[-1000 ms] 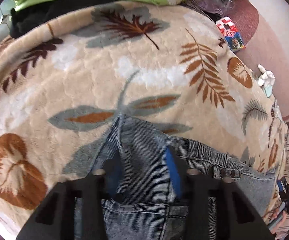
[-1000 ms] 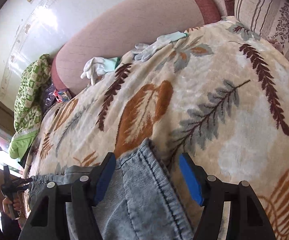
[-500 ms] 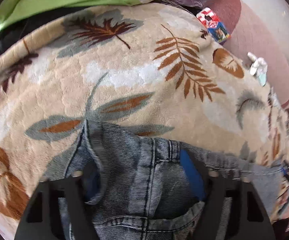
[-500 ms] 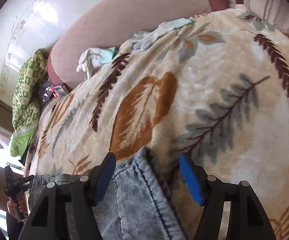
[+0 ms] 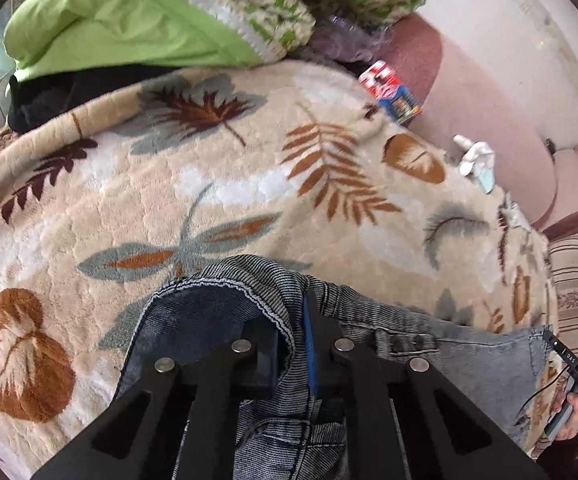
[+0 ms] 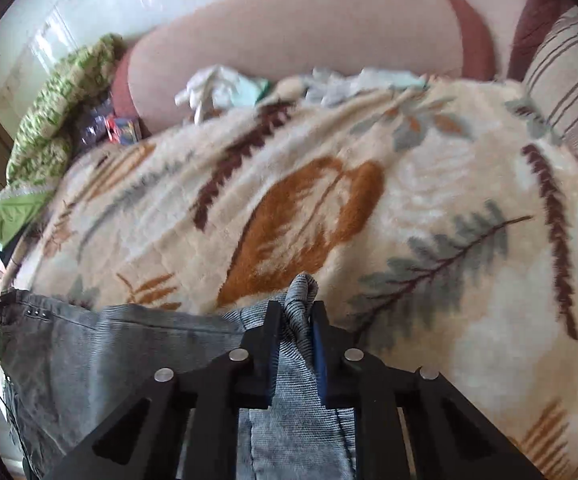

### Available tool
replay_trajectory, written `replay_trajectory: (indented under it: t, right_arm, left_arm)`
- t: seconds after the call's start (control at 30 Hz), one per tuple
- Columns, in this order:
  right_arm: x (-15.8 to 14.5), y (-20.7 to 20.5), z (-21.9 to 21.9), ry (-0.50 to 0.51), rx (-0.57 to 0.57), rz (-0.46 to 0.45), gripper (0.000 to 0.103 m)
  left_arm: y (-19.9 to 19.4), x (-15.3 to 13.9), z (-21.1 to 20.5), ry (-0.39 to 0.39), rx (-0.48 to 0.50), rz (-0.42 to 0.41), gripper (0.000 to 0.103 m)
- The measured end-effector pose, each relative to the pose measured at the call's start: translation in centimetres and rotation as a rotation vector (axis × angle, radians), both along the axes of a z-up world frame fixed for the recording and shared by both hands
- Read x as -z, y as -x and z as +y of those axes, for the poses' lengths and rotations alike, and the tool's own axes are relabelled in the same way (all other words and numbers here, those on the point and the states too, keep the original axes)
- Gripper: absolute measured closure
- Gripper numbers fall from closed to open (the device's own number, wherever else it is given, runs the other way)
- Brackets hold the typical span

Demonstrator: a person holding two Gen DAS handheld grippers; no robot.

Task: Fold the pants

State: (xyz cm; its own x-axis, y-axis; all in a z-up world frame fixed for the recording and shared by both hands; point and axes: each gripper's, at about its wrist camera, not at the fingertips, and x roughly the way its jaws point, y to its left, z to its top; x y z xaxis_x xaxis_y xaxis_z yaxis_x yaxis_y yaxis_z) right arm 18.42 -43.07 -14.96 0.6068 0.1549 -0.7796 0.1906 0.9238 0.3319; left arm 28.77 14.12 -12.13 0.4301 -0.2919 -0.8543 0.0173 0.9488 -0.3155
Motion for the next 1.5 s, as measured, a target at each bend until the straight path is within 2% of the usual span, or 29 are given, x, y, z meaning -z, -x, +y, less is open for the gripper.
replay_trajectory:
  t: [0.23,0.5,0.67,0.8,0.93,1.0,1.07,1.13,1.3,1.4,1.5]
  right_arm:
    - [-4.4,7.6,-2.3,-0.034,0.045,-0.118,0.089]
    - [-7.3,18.0,-1.5,-0.049,0.048,-0.220,0.089]
    - [-7.3,24.3,-0.6,-0.074,0.047,-0.235,0.089]
    - [-5.2,28.0,0.2,-0.087,0.027,-0.172,0.089]
    - [-2.0,30.1,1.0,-0.109,-0.025,-0.049,0.088]
    - [-0.3,30.8,1.1,-0.147,-0.065,0.043,0.085]
    - [0.8,31.6,0.8,-0.164,-0.084,0.108,0.084]
    - [1.0,32.5,0.3,-0.149,-0.088,0.136,0.084]
    - [-0.9,34.8,-1.8,-0.118,-0.063,0.079,0.084]
    - [-2.1,34.7,-2.9,-0.139,0.004,-0.006,0.084]
    - [-2.3,32.4,-2.4,-0.198,0.017,-0.061,0.084]
  left_arm:
    - [5.0,-4.3,1.9,0.092,0.011,-0.109,0.092]
    - [13.6,-7.2,4.6,0.143,0.047,-0.194,0.092]
    - [19.2,-7.2,5.7,0.138,0.074,-0.205,0.092]
    - [23.2,-5.4,6.5,0.108,0.100,-0.162,0.092]
    - [26.3,-2.3,6.9,0.067,0.121,-0.077,0.091]
    - [27.4,-0.7,7.3,0.061,0.128,-0.024,0.090]
    - [28.3,0.2,8.1,0.063,0.110,0.004,0.085]
    - [28.8,0.1,8.6,0.076,0.096,0.008,0.080]
    - [29.3,-2.7,10.3,-0.041,0.022,-0.063,0.080]
    - [29.2,-5.0,10.8,-0.020,-0.021,-0.142,0.080]
    - [29.0,-6.1,8.4,0.018,0.031,-0.184,0.080]
